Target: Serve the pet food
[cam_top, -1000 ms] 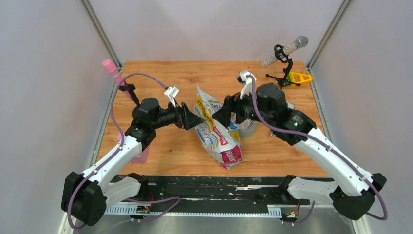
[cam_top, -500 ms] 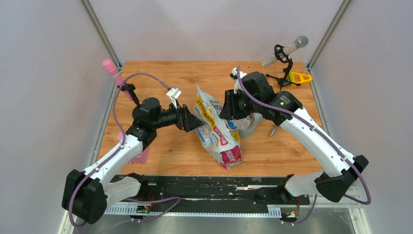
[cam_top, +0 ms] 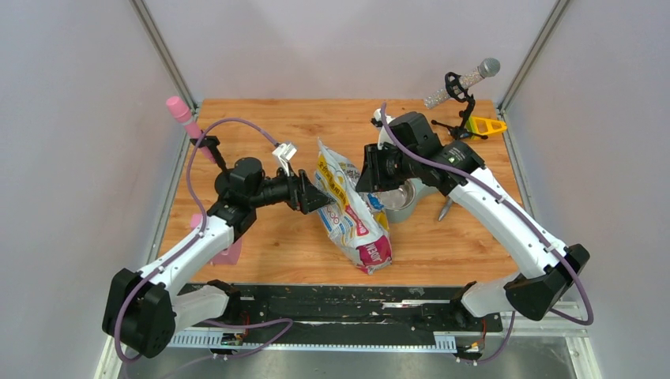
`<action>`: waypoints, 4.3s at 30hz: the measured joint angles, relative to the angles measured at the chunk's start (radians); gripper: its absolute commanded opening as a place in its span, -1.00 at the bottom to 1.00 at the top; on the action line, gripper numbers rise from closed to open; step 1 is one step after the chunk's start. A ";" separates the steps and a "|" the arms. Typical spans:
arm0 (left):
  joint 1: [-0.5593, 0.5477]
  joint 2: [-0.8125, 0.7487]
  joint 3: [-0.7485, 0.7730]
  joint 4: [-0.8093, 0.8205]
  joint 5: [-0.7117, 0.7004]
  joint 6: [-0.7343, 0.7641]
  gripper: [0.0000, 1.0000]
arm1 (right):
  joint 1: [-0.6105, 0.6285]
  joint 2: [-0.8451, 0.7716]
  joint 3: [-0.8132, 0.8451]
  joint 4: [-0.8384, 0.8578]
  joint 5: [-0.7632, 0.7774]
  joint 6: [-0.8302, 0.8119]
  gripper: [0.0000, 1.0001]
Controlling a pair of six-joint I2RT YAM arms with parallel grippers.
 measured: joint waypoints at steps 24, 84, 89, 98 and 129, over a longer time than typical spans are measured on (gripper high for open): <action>-0.043 0.045 0.018 0.005 0.000 0.000 1.00 | -0.003 0.017 -0.007 0.033 -0.074 -0.032 -0.32; -0.179 0.105 0.503 -0.664 -0.363 -0.036 0.19 | 0.043 -0.089 -0.229 0.286 -0.214 -0.047 -1.00; -0.190 0.119 0.520 -0.669 -0.363 -0.044 -0.05 | 0.045 -0.100 -0.238 0.294 -0.188 -0.042 -1.00; -0.194 0.116 0.523 -0.672 -0.349 -0.041 -1.00 | 0.054 -0.140 -0.267 0.296 -0.050 -0.023 -1.00; -0.238 0.039 0.508 -0.838 -0.615 -0.016 -1.00 | 0.138 0.041 -0.154 0.318 0.406 -0.091 -1.00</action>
